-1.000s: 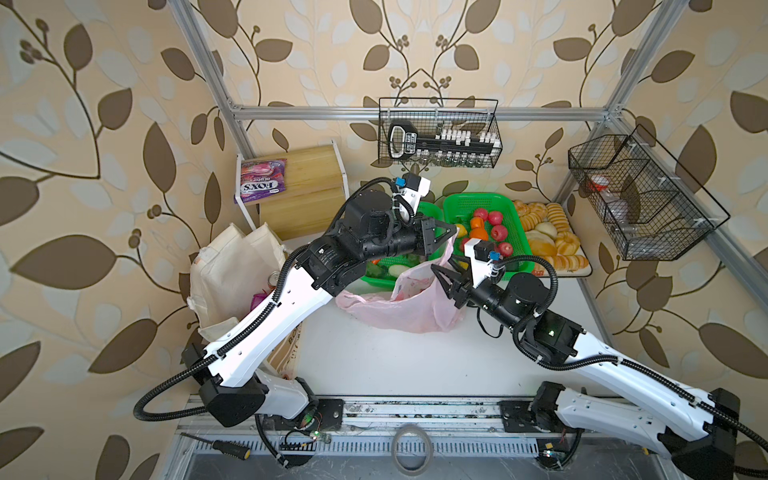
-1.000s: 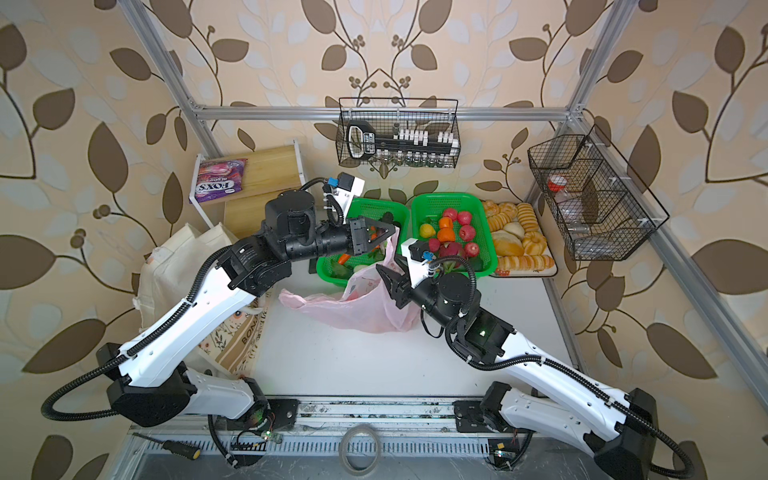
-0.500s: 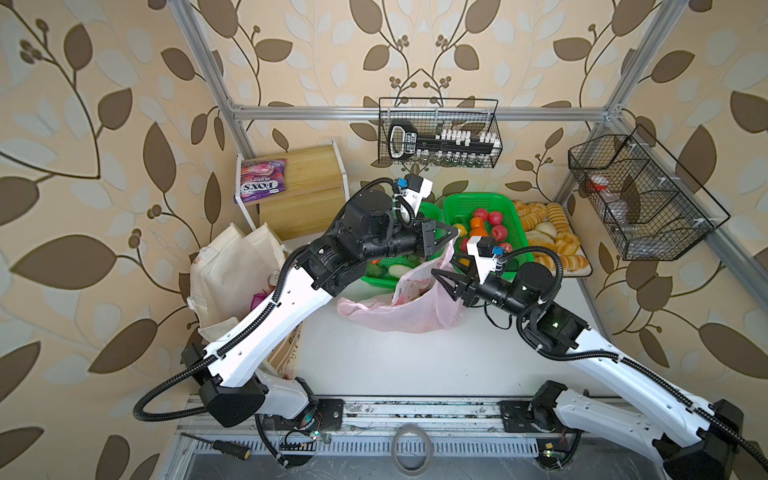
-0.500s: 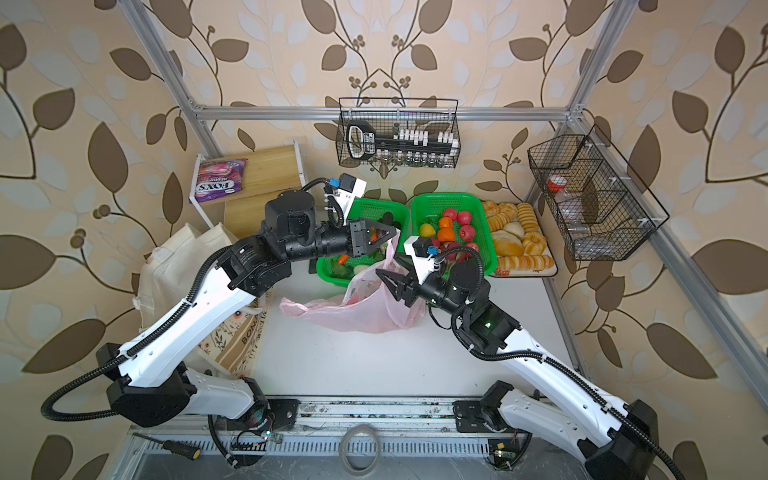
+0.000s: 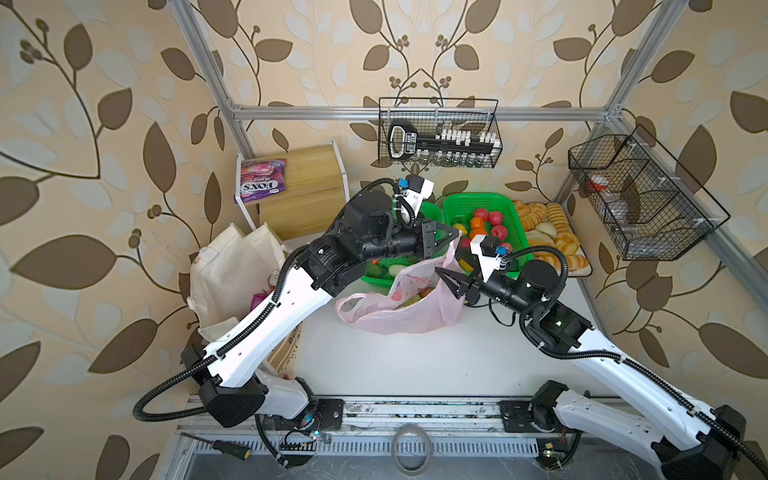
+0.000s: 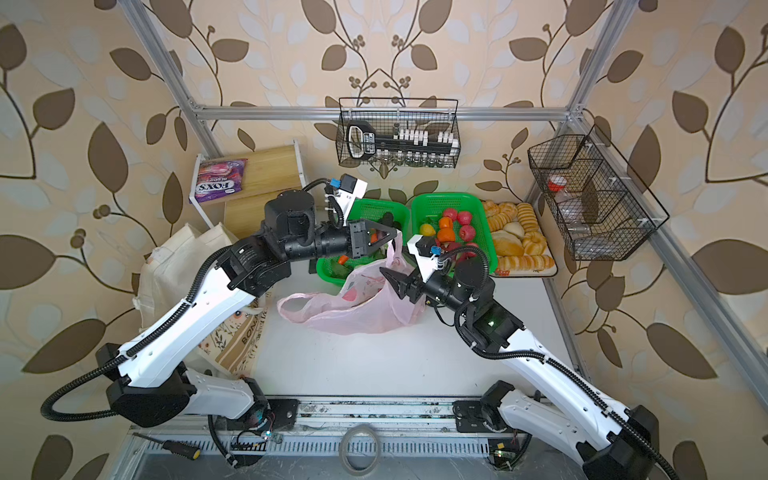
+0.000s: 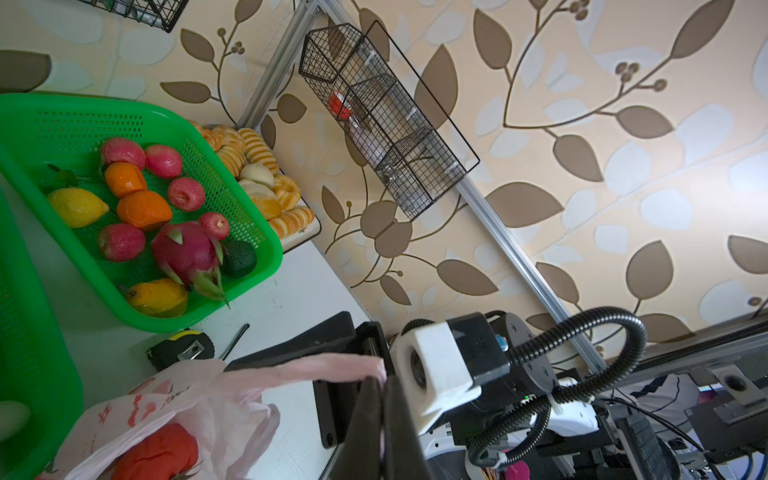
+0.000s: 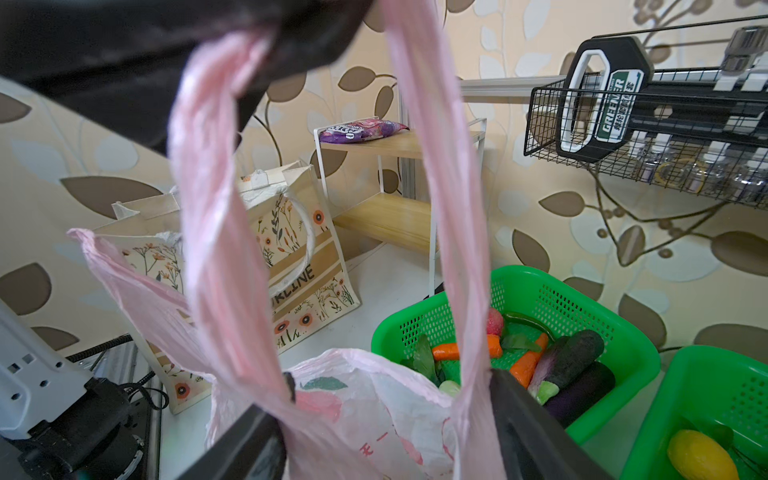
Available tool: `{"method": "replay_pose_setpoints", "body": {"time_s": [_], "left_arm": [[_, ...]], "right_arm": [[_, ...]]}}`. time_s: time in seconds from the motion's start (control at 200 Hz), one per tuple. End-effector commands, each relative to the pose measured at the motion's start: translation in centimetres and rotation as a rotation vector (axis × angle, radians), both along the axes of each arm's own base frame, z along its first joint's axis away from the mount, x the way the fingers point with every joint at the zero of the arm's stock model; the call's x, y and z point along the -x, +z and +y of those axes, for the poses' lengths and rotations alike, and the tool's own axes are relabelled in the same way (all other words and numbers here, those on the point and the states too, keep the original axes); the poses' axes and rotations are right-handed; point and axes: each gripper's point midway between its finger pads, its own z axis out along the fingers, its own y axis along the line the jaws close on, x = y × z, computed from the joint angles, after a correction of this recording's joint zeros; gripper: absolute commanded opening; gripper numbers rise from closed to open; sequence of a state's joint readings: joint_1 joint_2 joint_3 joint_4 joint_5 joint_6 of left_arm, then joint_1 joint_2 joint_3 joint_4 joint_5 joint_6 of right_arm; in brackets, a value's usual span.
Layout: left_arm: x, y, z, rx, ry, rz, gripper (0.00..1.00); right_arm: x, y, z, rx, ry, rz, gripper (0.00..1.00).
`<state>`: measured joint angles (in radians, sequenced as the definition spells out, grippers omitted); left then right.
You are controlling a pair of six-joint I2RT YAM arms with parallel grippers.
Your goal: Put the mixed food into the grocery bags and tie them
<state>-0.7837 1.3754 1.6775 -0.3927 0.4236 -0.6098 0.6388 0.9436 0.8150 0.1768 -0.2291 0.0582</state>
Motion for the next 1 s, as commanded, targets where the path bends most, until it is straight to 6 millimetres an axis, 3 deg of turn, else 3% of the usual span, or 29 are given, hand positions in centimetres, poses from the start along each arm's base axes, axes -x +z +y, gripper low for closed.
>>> {"method": "replay_pose_setpoints", "body": {"time_s": [0.0, 0.255, 0.375, 0.57, 0.84, 0.995], "left_arm": [[1.5, 3.2, 1.1, 0.068, -0.029, -0.081, 0.00], [2.3, 2.8, 1.3, 0.035, -0.060, -0.091, 0.00], [2.4, 2.5, 1.5, 0.019, -0.057, -0.095, 0.00], [2.2, 2.5, 1.5, 0.017, -0.048, -0.098, 0.00], [1.7, 2.4, 1.7, 0.012, -0.019, -0.100, 0.00], [1.5, 2.3, 1.7, 0.013, -0.009, -0.100, 0.00]], "right_arm": [[0.2, 0.6, -0.3, 0.014, -0.002, -0.059, 0.75], [1.2, 1.1, 0.4, 0.069, 0.136, -0.113, 0.81], [1.5, 1.2, 0.6, 0.062, 0.186, -0.108, 0.77], [1.8, 1.2, 1.0, 0.024, 0.220, -0.074, 0.45], [1.5, 1.3, 0.1, -0.004, 0.154, -0.062, 0.21], [1.7, 1.0, 0.5, -0.004, 0.143, -0.047, 0.04]]}}
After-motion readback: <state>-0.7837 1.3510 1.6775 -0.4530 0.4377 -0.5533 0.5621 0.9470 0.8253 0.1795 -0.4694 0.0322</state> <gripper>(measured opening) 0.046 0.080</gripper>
